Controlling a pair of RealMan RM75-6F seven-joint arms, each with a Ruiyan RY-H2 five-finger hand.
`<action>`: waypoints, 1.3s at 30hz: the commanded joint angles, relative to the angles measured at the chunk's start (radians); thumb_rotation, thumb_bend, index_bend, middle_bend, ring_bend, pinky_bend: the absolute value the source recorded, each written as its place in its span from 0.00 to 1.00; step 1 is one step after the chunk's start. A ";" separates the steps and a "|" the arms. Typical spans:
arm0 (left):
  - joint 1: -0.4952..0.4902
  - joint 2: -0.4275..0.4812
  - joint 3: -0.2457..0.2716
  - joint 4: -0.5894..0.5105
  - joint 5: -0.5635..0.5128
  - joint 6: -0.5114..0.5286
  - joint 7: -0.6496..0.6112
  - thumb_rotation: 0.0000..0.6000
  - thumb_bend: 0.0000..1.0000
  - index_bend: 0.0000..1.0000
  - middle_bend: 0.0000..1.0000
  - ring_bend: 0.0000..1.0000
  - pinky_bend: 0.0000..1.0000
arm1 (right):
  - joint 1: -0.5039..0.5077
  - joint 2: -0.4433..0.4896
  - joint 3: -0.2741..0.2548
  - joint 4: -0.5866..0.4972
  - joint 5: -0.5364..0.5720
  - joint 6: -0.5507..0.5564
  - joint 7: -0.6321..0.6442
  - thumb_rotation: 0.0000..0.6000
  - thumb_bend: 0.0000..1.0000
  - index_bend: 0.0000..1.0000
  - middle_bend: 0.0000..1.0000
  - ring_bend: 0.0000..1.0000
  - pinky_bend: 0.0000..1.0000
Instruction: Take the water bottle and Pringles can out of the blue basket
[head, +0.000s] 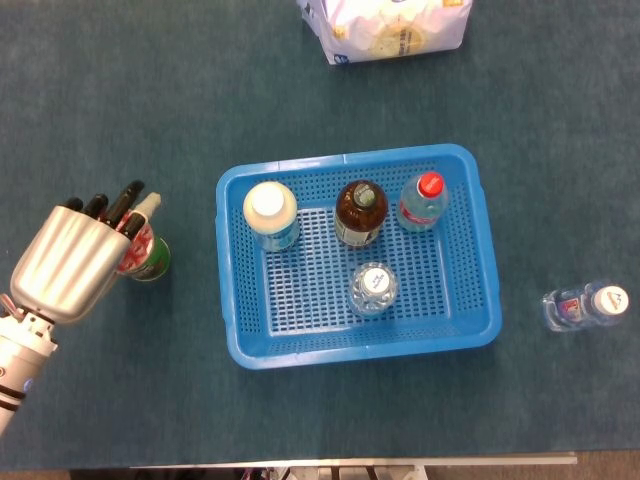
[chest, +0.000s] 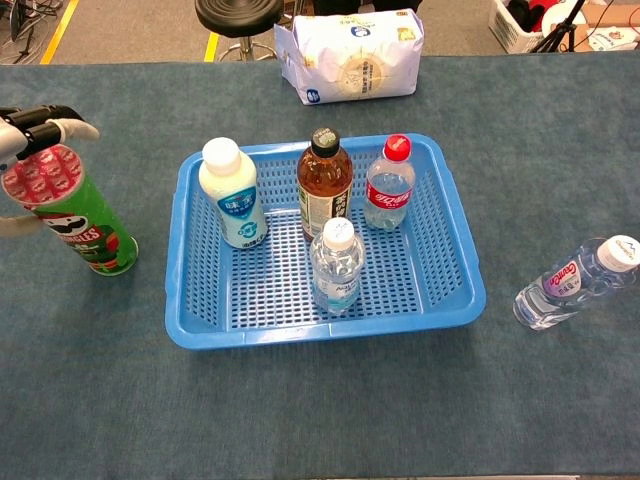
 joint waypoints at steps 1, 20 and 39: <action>0.000 0.005 -0.005 -0.005 -0.006 0.005 0.007 1.00 0.14 0.16 0.18 0.41 0.66 | 0.000 -0.001 -0.001 0.001 -0.001 0.001 0.001 1.00 0.00 0.22 0.34 0.25 0.43; 0.036 0.004 -0.042 0.026 0.001 0.127 -0.021 1.00 0.14 0.22 0.21 0.41 0.66 | -0.005 0.002 -0.001 -0.008 0.000 0.008 -0.007 1.00 0.00 0.22 0.34 0.25 0.43; 0.172 -0.081 -0.077 0.158 0.026 0.427 -0.457 1.00 0.14 0.46 0.42 0.41 0.65 | -0.124 0.074 -0.005 -0.154 0.003 0.184 -0.247 1.00 0.00 0.22 0.34 0.26 0.43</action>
